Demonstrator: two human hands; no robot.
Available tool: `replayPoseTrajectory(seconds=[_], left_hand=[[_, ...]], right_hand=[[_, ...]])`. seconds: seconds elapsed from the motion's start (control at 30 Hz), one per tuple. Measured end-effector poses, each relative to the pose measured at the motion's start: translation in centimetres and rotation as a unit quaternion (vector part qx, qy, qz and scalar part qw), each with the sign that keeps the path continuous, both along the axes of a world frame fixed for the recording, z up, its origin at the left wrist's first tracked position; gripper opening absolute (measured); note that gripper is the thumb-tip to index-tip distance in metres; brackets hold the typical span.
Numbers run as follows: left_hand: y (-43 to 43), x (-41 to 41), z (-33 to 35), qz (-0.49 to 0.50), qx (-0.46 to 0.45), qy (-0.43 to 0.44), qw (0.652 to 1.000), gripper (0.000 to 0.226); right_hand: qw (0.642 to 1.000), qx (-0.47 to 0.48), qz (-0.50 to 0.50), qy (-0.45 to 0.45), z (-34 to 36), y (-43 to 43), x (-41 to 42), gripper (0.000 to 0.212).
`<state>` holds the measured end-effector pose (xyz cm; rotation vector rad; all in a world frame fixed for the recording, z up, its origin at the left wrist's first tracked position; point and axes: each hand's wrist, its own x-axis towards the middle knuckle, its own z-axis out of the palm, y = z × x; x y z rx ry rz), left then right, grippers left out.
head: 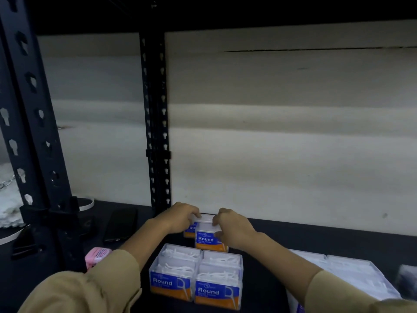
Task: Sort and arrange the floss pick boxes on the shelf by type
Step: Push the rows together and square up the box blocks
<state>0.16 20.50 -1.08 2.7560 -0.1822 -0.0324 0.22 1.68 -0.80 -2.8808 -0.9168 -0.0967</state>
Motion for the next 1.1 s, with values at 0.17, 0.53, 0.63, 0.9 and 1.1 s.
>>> replayPoseTrajectory(seconds=[0.17, 0.53, 0.63, 0.9, 1.1], left_hand=[[0.5, -0.3, -0.3, 0.018, 0.035, -0.025, 0.999, 0.016], [1.8, -2.0, 0.7, -0.003, 0.069, 0.033, 0.997, 0.046], [1.7, -2.6, 0.9, -0.016, 0.081, 0.037, 0.996, 0.047], [1.0, -4.4, 1.9, -0.057, 0.110, 0.077, 0.989, 0.045], [-0.4, -6.7, 1.9, -0.039, 0.071, 0.055, 0.995, 0.049]], right_hand=[[0.998, 0.026, -0.020, 0.046, 0.1, -1.8, 0.5, 0.039], [0.997, 0.029, -0.004, 0.065, 0.4, -3.2, -0.1, 0.038], [0.998, 0.029, 0.017, 0.061, 0.5, -3.2, -0.7, 0.036], [0.996, 0.024, 0.062, 0.059, 0.9, -3.6, -2.4, 0.033], [0.996, 0.014, 0.052, 0.070, 0.4, -3.5, -4.7, 0.056]])
